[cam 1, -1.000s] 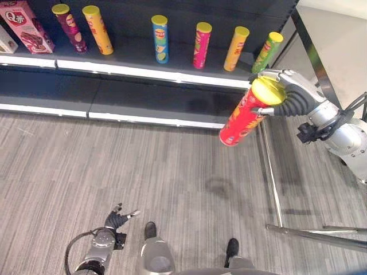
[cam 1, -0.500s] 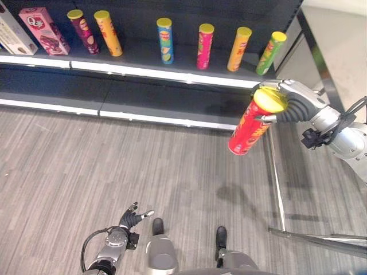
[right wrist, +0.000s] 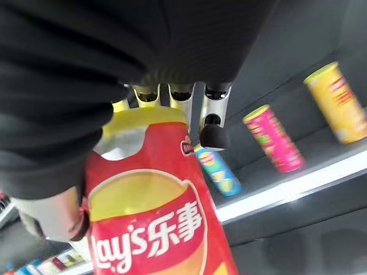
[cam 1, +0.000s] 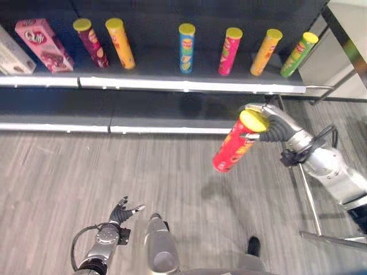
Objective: Put the goods on the table back onto the shelves and tidy them up.
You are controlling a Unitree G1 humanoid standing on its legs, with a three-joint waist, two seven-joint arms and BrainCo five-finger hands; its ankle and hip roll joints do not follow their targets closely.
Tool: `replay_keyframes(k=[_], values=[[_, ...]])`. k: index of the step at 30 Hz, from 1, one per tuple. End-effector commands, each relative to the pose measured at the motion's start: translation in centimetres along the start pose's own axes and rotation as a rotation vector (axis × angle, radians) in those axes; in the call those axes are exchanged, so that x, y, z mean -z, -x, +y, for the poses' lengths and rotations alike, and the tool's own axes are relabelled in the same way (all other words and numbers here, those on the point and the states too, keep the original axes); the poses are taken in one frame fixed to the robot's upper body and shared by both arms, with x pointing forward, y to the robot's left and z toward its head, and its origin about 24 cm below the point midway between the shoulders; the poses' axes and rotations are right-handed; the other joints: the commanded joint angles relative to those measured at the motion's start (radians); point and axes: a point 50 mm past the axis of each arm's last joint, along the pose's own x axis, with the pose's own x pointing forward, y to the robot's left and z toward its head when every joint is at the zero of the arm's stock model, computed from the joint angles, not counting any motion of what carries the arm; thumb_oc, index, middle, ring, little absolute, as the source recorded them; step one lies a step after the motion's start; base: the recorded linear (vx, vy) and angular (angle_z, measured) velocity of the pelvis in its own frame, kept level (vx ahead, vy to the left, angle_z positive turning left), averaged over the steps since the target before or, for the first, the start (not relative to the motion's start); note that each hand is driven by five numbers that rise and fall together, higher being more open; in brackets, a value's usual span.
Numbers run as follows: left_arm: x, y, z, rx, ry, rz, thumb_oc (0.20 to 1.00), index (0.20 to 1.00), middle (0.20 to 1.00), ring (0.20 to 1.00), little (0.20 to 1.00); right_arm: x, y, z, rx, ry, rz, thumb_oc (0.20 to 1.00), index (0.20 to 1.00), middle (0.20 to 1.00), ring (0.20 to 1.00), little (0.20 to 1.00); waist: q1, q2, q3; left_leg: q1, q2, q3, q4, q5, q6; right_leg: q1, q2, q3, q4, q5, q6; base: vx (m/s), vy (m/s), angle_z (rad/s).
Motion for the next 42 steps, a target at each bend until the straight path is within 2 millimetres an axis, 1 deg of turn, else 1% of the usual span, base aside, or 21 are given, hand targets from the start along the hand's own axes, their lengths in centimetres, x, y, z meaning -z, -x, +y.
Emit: replay_keyframes(k=[1,5,8,9,12,15,17,18,20,21,23,24,26,28,29,30,31,33,35,39,42], values=[[0.5,0.3,-1.1,0.042,-0.034,0.003,1.000,1.000,1.000,1.000,1.000,-2.3,-1.8,-6.0,0.142,0.127,-0.133,0.200,0.200,0.200,0.200,0.200,0.023,-0.003,-0.066,0.152,0.079,-0.028,-0.353,0.194,-0.145,0.054,0.106,-0.006,-0.032,-0.323,0.170,0.09,0.399,0.01],[0.8,0.3,-1.8,0.066,-0.027,0.025,1.000,1.000,1.000,1.000,1.000,-3.2,-3.0,-7.2,0.123,0.150,-0.172,0.200,0.200,0.200,0.200,0.200,0.012,-0.027,-0.038,0.217,-0.055,-0.017,-0.435,0.175,-0.067,0.003,0.289,0.031,0.002,-0.490,0.160,0.09,0.432,0.00],[0.8,0.2,-2.8,0.109,-0.057,0.029,1.000,1.000,1.000,1.000,1.000,-3.6,-3.4,-7.8,0.115,0.163,-0.183,0.200,0.200,0.200,0.200,0.200,0.004,-0.017,-0.017,0.256,-0.129,-0.034,-0.462,0.161,-0.044,-0.050,0.421,0.058,0.028,-0.520,0.127,0.11,0.262,0.20],[0.6,0.1,-3.2,0.126,-0.068,0.024,1.000,1.000,1.000,1.000,1.000,-3.6,-3.4,-7.8,0.106,0.168,-0.188,0.200,0.200,0.200,0.200,0.200,-0.004,-0.009,-0.004,0.267,-0.150,-0.044,-0.461,0.151,-0.036,-0.068,0.454,0.062,0.042,-0.525,0.115,0.12,0.144,0.07],[0.2,0.0,-3.3,0.132,-0.068,0.011,1.000,1.000,1.000,1.000,1.000,-3.6,-3.2,-8.3,0.117,0.188,-0.177,0.200,0.200,0.200,0.200,0.200,-0.007,-0.002,0.005,0.275,-0.179,-0.065,-0.438,0.128,-0.025,-0.054,0.472,0.054,0.053,-0.542,0.091,0.18,0.034,0.10],[-0.3,0.1,-3.9,0.142,-0.051,-0.015,1.000,1.000,1.000,1.000,1.000,-2.9,-2.4,-8.1,0.124,0.176,-0.148,0.200,0.200,0.200,0.200,0.200,-0.014,0.019,0.007,0.274,-0.194,-0.105,-0.293,0.055,-0.032,-0.025,0.449,0.007,0.071,-0.553,0.069,0.27,-0.029,0.57],[-0.6,0.2,-4.6,0.170,-0.062,-0.035,1.000,1.000,1.000,1.000,1.000,-2.4,-2.0,-8.3,0.133,0.172,-0.120,0.200,0.200,0.200,0.200,0.200,-0.017,0.035,0.016,0.246,-0.181,-0.100,-0.193,0.067,-0.049,0.007,0.438,-0.013,0.064,-0.570,0.055,0.20,0.075,0.60],[-0.6,0.4,-5.2,0.191,-0.070,-0.043,1.000,1.000,1.000,1.000,1.000,-1.9,-1.4,-8.4,0.139,0.170,-0.091,0.200,0.200,0.200,0.200,0.200,-0.020,0.053,0.019,0.218,-0.154,-0.092,-0.158,0.086,-0.058,0.035,0.426,-0.034,0.056,-0.586,0.051,0.14,0.105,0.52],[-0.6,0.4,-5.2,0.192,-0.071,-0.043,1.000,1.000,1.000,1.000,1.000,-1.8,-1.4,-8.4,0.139,0.170,-0.090,0.200,0.200,0.200,0.200,0.200,-0.019,0.053,0.020,0.218,-0.154,-0.093,-0.157,0.085,-0.058,0.036,0.426,-0.035,0.056,-0.587,0.051,0.10,0.097,0.41],[-0.1,0.5,-5.2,0.196,-0.081,-0.021,1.000,1.000,1.000,1.000,1.000,-1.6,-1.0,-8.3,0.140,0.169,-0.079,0.200,0.200,0.200,0.200,0.200,-0.019,0.062,0.012,0.201,-0.121,-0.085,-0.205,0.088,-0.063,0.053,0.402,-0.052,0.048,-0.605,0.062,0.14,0.168,0.22],[0.1,0.5,-5.2,0.195,-0.086,-0.017,1.000,1.000,1.000,1.000,1.000,-1.5,-0.9,-8.2,0.143,0.169,-0.075,0.200,0.200,0.200,0.200,0.200,-0.019,0.064,0.007,0.195,-0.109,-0.091,-0.232,0.099,-0.067,0.055,0.392,-0.056,0.047,-0.615,0.064,0.15,0.200,0.06],[0.2,0.4,-5.1,0.194,-0.098,-0.009,1.000,1.000,1.000,1.000,1.000,-1.2,-0.8,-8.3,0.158,0.168,-0.064,0.200,0.200,0.200,0.200,0.200,-0.016,0.070,-0.002,0.160,-0.055,-0.097,-0.294,0.161,-0.097,0.066,0.364,-0.066,0.034,-0.627,0.080,0.19,0.246,0.15],[0.2,0.5,-5.1,0.196,-0.101,-0.008,1.000,1.000,1.000,1.000,1.000,-1.0,-0.7,-8.3,0.163,0.165,-0.056,0.200,0.200,0.200,0.200,0.200,-0.017,0.071,-0.007,0.150,-0.035,-0.098,-0.322,0.187,-0.108,0.070,0.354,-0.065,0.031,-0.635,0.085,0.17,0.210,0.09],[0.1,0.5,-4.9,0.188,-0.102,-0.016,1.000,1.000,1.000,1.000,1.000,0.0,-0.5,-8.1,0.187,0.155,-0.013,0.200,0.200,0.200,0.200,0.200,-0.011,0.083,-0.010,0.092,0.049,-0.113,-0.376,0.274,-0.151,0.107,0.310,-0.060,0.015,-0.660,0.112,0.26,0.321,-0.02],[0.1,0.5,-4.8,0.188,-0.103,-0.016,1.000,1.000,1.000,1.000,1.000,0.0,-0.5,-8.1,0.187,0.154,-0.013,0.200,0.200,0.200,0.200,0.200,-0.012,0.082,-0.010,0.093,0.048,-0.114,-0.377,0.274,-0.152,0.109,0.309,-0.061,0.015,-0.661,0.112,0.35,0.472,-0.10],[0.1,0.4,-4.4,0.165,-0.097,-0.020,1.000,1.000,1.000,1.000,1.000,0.2,-0.3,-7.6,0.190,0.153,-0.002,0.200,0.200,0.200,0.200,0.200,-0.006,0.090,-0.013,0.073,0.085,-0.144,-0.396,0.303,-0.178,0.133,0.277,-0.044,0.008,-0.674,0.129,0.28,0.436,-0.16],[0.0,0.5,-4.1,0.155,-0.099,-0.027,1.000,1.000,1.000,1.000,1.000,0.1,-0.4,-7.5,0.187,0.159,-0.007,0.200,0.200,0.200,0.200,0.200,-0.005,0.095,-0.016,0.070,0.091,-0.149,-0.383,0.299,-0.186,0.150,0.256,-0.036,0.001,-0.676,0.140,0.35,0.570,-0.20],[0.3,0.6,-3.8,0.146,-0.106,-0.022,1.000,1.000,1.000,1.000,1.000,-0.2,-0.7,-6.9,0.168,0.157,-0.022,0.200,0.200,0.200,0.200,0.200,-0.001,0.104,-0.025,0.084,0.096,-0.138,-0.361,0.276,-0.187,0.167,0.210,-0.018,-0.009,-0.660,0.159,0.24,0.490,-0.33],[-0.3,0.4,-3.7,0.152,-0.138,-0.041,1.000,1.000,1.000,1.000,1.000,0.2,-0.7,-6.5,0.170,0.145,-0.005,0.200,0.200,0.200,0.200,0.200,-0.003,0.118,-0.030,0.094,0.085,-0.088,-0.328,0.244,-0.186,0.166,0.157,-0.021,-0.024,-0.612,0.170,0.15,0.495,-0.60],[-1.1,0.0,-2.6,0.121,-0.136,-0.060,1.000,1.000,1.000,1.000,1.000,-0.3,-1.6,-5.1,0.176,0.091,-0.031,0.200,0.200,0.200,0.200,0.200,-0.001,0.103,-0.038,0.116,0.045,-0.030,-0.317,0.191,-0.149,0.082,0.085,-0.002,-0.028,-0.433,0.170,0.07,0.326,-0.23],[-0.7,0.1,-2.0,0.100,-0.125,-0.042,1.000,1.000,1.000,1.000,1.000,-0.7,-2.2,-4.8,0.194,0.059,-0.053,0.200,0.200,0.200,0.200,0.200,-0.002,0.083,-0.040,0.141,0.003,-0.016,-0.337,0.167,-0.114,0.042,0.064,0.017,-0.002,-0.329,0.170,0.06,0.242,-0.19]])
